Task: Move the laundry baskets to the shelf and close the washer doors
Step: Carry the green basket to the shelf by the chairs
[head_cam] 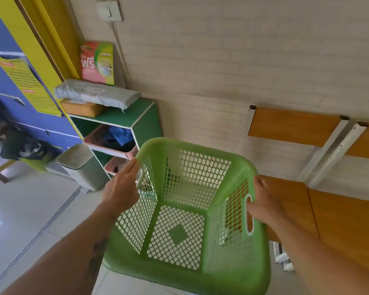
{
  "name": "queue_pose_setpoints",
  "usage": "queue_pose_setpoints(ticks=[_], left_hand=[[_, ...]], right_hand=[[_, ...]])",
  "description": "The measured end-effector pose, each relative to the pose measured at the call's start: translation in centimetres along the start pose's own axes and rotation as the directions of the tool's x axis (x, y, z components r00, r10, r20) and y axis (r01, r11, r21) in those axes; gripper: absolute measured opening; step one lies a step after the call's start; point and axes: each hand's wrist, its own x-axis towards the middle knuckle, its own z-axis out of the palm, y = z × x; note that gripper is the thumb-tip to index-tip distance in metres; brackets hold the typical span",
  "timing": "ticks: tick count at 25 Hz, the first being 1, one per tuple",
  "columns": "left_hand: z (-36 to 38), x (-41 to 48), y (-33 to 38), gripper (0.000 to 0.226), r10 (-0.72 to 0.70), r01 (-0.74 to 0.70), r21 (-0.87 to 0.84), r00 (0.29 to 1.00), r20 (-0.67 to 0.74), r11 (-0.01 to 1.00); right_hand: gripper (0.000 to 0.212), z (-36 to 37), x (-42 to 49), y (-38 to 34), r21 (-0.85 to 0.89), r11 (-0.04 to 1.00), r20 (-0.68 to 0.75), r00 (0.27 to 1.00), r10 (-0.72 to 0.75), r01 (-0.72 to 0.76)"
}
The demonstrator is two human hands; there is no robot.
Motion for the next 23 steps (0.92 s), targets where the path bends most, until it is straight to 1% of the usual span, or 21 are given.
queue_pose_setpoints(ticks=[3,6,8,10,13,14,16,19,21,23], left_hand=[[4.6,5.1,-2.8,0.09,0.006,-0.004,-0.058,0.999,0.034,0.998],[9.3,9.0,-5.4,0.089,-0.002,0.007,-0.128,0.999,0.039,0.992],[12.4,11.0,-6.9,0.093,-0.056,0.069,-0.175,0.996,0.076,0.982],[15.4,12.5,-8.2,0.097,-0.079,0.106,-0.207,0.988,0.134,0.973],[20.9,15.5,-9.9,0.091,-0.089,0.133,-0.266,0.981,0.173,0.955],[22.8,16.6,-10.3,0.087,-0.111,0.162,-0.284,0.976,0.188,0.945],[26.6,18.5,-10.9,0.079,-0.199,0.264,-0.323,0.955,0.221,0.909],[31.9,20.7,-12.1,0.075,-0.295,0.365,-0.387,0.927,0.231,0.847],[34.5,21.7,-12.9,0.073,-0.291,0.365,-0.401,0.927,0.235,0.84],[36.7,22.3,-13.8,0.074,-0.289,0.371,-0.423,0.925,0.247,0.827]], right_hand=[[0.092,3.7,5.2,-1.6,-0.008,0.998,-0.019,0.998,0.056,-0.056],[0.1,7.7,9.8,-3.1,-0.051,0.993,0.014,0.994,0.106,-0.105],[0.104,10.2,12.3,-3.9,-0.081,0.982,0.032,0.985,0.171,-0.168],[0.105,12.4,14.1,-4.3,-0.109,0.976,0.043,0.98,0.197,-0.191],[0.105,15.8,17.8,-4.2,-0.153,0.953,0.049,0.961,0.271,-0.261],[0.105,17.1,19.1,-4.2,-0.163,0.946,0.051,0.955,0.293,-0.282],[0.105,19.9,21.4,-3.9,-0.187,0.924,0.069,0.934,0.351,-0.333],[0.105,24.3,24.4,-3.3,-0.24,0.897,0.081,0.913,0.401,-0.372],[0.102,26.8,25.7,-2.7,-0.216,0.891,0.096,0.9,0.426,-0.399],[0.097,29.0,26.9,-2.0,-0.147,0.89,0.095,0.889,0.447,-0.432]])
